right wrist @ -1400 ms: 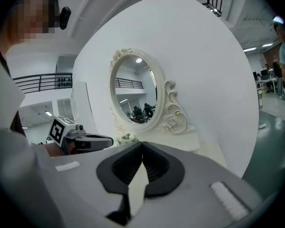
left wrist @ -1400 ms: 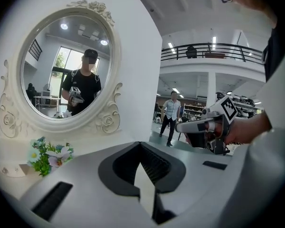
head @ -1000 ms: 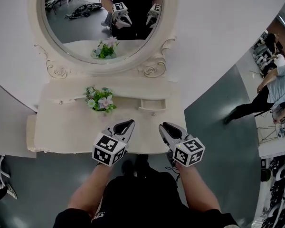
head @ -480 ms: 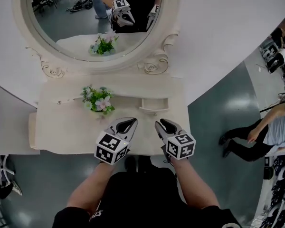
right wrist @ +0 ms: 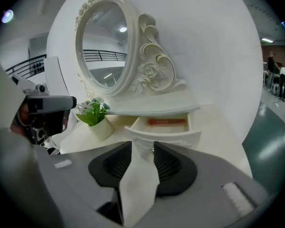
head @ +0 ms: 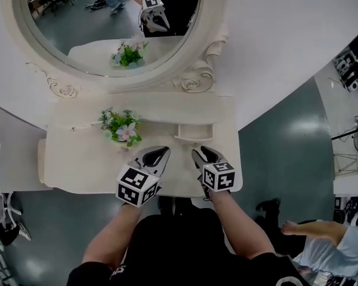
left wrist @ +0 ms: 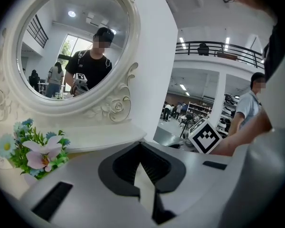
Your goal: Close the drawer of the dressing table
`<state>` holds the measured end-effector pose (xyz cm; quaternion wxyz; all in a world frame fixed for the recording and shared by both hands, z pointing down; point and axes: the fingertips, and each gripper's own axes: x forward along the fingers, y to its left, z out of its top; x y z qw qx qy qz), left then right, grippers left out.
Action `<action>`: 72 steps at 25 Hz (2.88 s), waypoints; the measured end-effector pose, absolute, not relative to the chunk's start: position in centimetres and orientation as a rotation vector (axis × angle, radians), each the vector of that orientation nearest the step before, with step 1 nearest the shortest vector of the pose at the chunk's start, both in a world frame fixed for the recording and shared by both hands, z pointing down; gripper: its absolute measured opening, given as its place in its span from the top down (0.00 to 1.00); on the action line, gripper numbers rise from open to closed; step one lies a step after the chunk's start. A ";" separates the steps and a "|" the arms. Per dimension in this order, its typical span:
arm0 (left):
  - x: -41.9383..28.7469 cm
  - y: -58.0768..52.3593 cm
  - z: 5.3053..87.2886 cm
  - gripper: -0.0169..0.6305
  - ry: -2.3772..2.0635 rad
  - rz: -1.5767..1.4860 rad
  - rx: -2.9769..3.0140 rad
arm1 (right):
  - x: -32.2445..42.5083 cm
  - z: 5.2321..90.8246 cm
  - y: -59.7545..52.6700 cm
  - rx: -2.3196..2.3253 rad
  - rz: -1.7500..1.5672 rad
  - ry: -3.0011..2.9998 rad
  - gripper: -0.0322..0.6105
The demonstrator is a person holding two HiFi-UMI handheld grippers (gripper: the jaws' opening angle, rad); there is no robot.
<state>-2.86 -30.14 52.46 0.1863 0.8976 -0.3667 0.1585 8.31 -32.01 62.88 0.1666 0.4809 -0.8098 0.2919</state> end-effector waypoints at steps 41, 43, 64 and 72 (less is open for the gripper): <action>-3.4 -32.1 52.1 0.97 -1.071 0.428 2.482 | 9.0 66.3 -36.6 1.360 0.924 -2.184 0.79; -3.4 -32.2 52.1 0.97 -1.071 0.431 2.478 | 9.0 66.4 -36.9 1.355 0.923 -2.184 0.79; -3.6 -34.5 52.2 0.97 -1.093 0.429 2.450 | 9.0 67.2 -40.2 1.325 0.922 -2.185 0.79; -3.6 -35.4 51.9 0.97 -1.103 0.426 2.453 | 9.0 67.1 -41.4 1.319 0.915 -2.192 0.79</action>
